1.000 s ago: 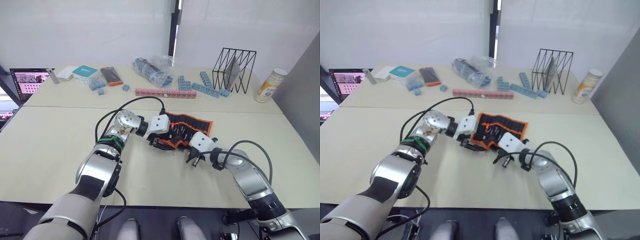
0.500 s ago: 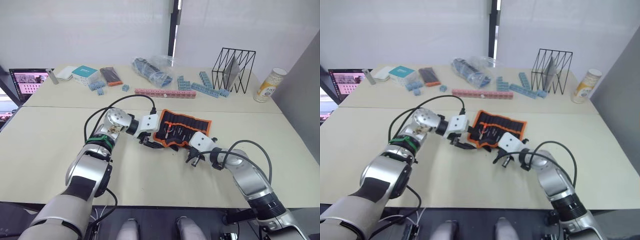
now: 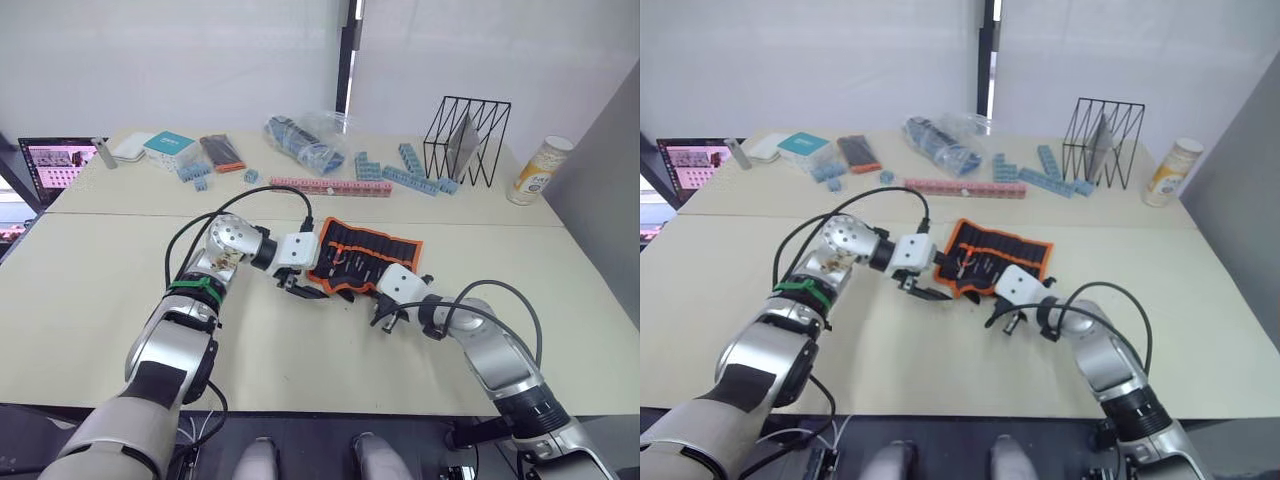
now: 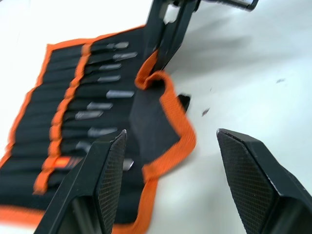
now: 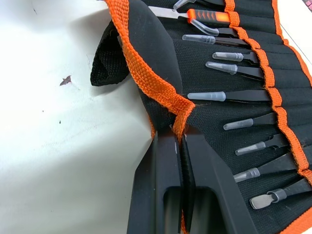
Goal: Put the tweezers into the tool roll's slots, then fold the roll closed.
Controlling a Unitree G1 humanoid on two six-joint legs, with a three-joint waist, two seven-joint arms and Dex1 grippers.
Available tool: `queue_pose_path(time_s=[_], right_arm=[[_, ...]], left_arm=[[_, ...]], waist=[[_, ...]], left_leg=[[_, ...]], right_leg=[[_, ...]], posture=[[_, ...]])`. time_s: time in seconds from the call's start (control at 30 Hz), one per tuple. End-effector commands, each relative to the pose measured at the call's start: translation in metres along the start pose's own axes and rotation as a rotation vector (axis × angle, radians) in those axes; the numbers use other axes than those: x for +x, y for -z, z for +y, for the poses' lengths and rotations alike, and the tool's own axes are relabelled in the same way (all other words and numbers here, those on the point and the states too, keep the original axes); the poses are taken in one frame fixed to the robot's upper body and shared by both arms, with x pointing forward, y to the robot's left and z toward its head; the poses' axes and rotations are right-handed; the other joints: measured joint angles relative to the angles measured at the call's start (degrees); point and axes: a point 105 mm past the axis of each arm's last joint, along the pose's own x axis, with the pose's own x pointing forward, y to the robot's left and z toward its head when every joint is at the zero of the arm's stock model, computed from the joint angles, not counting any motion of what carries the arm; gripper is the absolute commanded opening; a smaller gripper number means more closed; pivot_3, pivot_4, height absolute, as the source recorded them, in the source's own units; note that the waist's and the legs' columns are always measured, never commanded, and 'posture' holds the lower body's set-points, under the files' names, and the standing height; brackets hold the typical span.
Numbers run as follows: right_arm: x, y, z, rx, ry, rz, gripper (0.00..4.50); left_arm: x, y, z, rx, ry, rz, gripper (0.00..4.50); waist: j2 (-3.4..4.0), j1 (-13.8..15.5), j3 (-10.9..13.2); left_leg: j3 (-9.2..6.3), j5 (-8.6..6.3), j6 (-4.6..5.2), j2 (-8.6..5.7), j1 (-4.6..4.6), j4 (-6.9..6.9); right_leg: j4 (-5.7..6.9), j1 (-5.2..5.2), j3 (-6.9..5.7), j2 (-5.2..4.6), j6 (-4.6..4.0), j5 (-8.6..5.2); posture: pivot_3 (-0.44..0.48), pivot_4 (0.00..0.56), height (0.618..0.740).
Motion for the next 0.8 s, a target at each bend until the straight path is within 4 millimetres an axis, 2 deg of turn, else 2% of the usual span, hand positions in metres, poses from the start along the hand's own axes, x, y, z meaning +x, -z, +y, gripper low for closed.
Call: queue_pose_path(time_s=[0.03,0.3,0.47,0.63,0.8], right_arm=[[0.0,-0.006,-0.002,-0.019,-0.001,-0.018,0.0],[-0.002,-0.004,-0.002,-0.017,0.005,-0.013,0.0],[-0.002,-0.005,-0.003,-0.016,0.007,-0.015,0.0],[-0.001,-0.005,-0.003,-0.016,0.006,-0.014,0.0],[-0.001,-0.005,-0.004,-0.017,0.004,-0.015,0.0]], left_arm=[[0.007,-0.007,0.008,0.053,-0.046,0.008,3.15],[0.014,0.0,0.017,0.081,-0.115,0.076,3.15],[0.014,-0.001,0.021,0.074,-0.142,0.069,1.75],[0.011,0.0,0.025,0.074,-0.164,0.072,0.06],[0.004,0.005,0.028,0.065,-0.186,0.097,0.03]], waist=[[0.0,0.1,0.0],[0.0,0.1,0.0],[0.0,0.1,0.0],[0.0,0.1,0.0],[0.0,0.1,0.0]], left_leg=[[0.0,0.0,0.0,0.0,0.0,0.01],[0.0,0.0,0.0,-0.01,0.0,0.08],[0.0,0.0,0.0,-0.01,0.0,0.08],[0.0,0.0,0.0,-0.01,-0.01,0.08],[0.0,0.0,0.0,-0.01,-0.01,0.07]], right_leg=[[0.0,0.0,0.0,0.0,0.0,0.0],[0.03,0.02,0.01,0.0,0.0,0.0],[0.02,0.02,0.0,0.0,0.0,0.0],[0.02,0.02,0.0,0.0,0.0,0.0],[0.02,0.02,0.0,0.0,0.0,0.0]], posture=[[0.0,0.15,0.74],[0.0,0.15,0.74],[0.0,0.15,0.74],[0.0,0.15,0.74],[0.0,0.15,0.74]])
